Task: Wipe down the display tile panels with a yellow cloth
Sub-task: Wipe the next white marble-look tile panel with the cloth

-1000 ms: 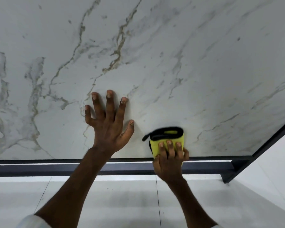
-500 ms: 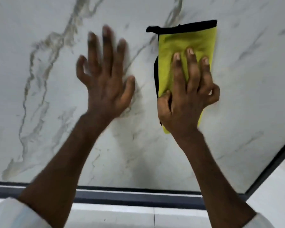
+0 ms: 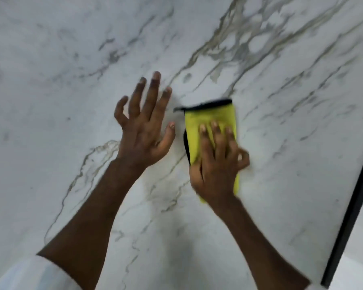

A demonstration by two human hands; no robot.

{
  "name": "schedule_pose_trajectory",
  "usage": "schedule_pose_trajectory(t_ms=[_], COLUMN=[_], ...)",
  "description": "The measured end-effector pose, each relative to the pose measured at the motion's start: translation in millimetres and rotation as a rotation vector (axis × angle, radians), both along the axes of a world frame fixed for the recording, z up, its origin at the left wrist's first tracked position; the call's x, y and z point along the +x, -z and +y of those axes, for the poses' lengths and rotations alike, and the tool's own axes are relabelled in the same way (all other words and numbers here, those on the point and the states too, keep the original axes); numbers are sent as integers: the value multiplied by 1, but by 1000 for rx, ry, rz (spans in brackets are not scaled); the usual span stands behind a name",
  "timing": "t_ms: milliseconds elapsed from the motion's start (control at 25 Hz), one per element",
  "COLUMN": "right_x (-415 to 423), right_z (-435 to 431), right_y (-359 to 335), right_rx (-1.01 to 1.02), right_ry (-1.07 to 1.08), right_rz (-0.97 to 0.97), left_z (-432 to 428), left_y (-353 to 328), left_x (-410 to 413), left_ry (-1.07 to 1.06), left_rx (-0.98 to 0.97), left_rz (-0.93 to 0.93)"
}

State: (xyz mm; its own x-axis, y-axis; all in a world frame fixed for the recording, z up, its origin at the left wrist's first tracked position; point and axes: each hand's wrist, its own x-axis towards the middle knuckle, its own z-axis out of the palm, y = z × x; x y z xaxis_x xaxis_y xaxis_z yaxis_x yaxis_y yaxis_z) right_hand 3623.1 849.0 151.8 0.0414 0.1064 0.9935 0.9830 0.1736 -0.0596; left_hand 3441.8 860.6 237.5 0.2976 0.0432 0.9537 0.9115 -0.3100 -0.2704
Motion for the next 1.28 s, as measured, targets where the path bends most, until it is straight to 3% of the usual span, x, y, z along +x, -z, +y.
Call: schedule_pose_trajectory(t_ms=[120, 200, 520, 720, 840, 960, 1160, 1280], right_x=[-9, -9, 7, 40, 70, 86, 95, 106], right_z=[5, 8, 2, 10, 8, 10, 2, 3], right_y=[-115, -146, -54, -190, -239, -195, -57, -98], right_rx=[97, 111, 69, 108, 105, 139, 78, 65], right_ry=[9, 6, 76, 165, 181, 214, 236, 263], right_rz=[107, 125, -9, -58, -11, -20, -41, -61], left_z=[15, 22, 11, 21, 18, 11, 23, 25], left_y=[-9, -2, -28, -39, -34, -32, -16, -15], left_x=[-3, -3, 19, 38, 43, 59, 79, 78], left_ry=[-36, -62, 105, -48, 7, 147, 23, 8], left_rx=[47, 71, 72, 63, 35, 54, 63, 71], left_rz=[111, 122, -8, 16, -14, 52, 81, 89])
